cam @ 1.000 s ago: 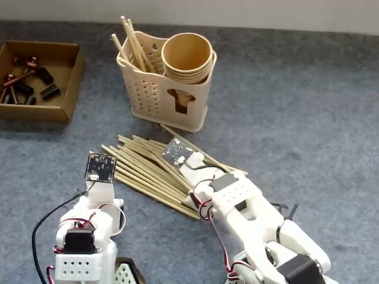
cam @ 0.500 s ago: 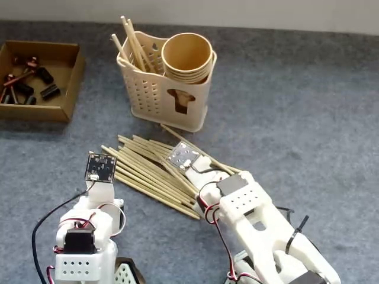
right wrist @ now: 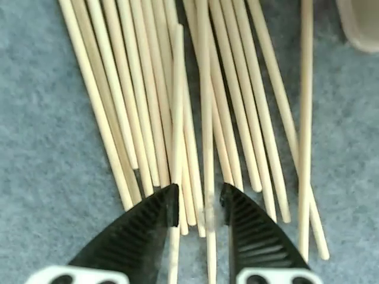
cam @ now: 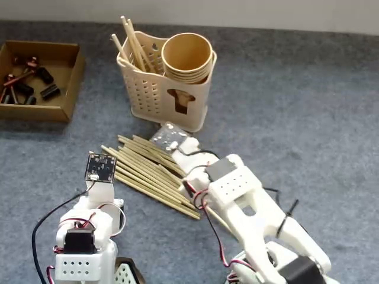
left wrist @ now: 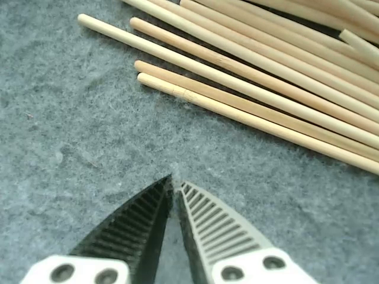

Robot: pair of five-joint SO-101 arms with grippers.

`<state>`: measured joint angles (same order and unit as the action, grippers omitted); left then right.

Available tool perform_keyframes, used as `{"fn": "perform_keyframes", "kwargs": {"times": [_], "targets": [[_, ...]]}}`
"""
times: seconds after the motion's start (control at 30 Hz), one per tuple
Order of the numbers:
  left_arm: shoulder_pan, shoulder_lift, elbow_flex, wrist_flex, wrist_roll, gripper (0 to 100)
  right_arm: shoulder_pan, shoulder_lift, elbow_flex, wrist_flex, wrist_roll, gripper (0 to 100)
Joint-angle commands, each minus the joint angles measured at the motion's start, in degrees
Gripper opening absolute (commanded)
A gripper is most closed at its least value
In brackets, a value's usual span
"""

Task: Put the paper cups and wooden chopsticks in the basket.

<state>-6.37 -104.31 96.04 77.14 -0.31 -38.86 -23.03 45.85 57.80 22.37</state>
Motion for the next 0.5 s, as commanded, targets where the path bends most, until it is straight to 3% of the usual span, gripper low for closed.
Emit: {"fn": "perform_keyframes", "kwargs": {"times": [0.0, 0.47], "targets": [[0.31, -0.22, 1.1, 0.44, -0.18, 1, -2.51, 6.02, -4.97, 0.31, -0.62, 11.5], [0.31, -0.22, 1.1, 0.44, -0.18, 1, -2.51, 16.66, -6.9, -4.62, -0.62, 7.0]]}}
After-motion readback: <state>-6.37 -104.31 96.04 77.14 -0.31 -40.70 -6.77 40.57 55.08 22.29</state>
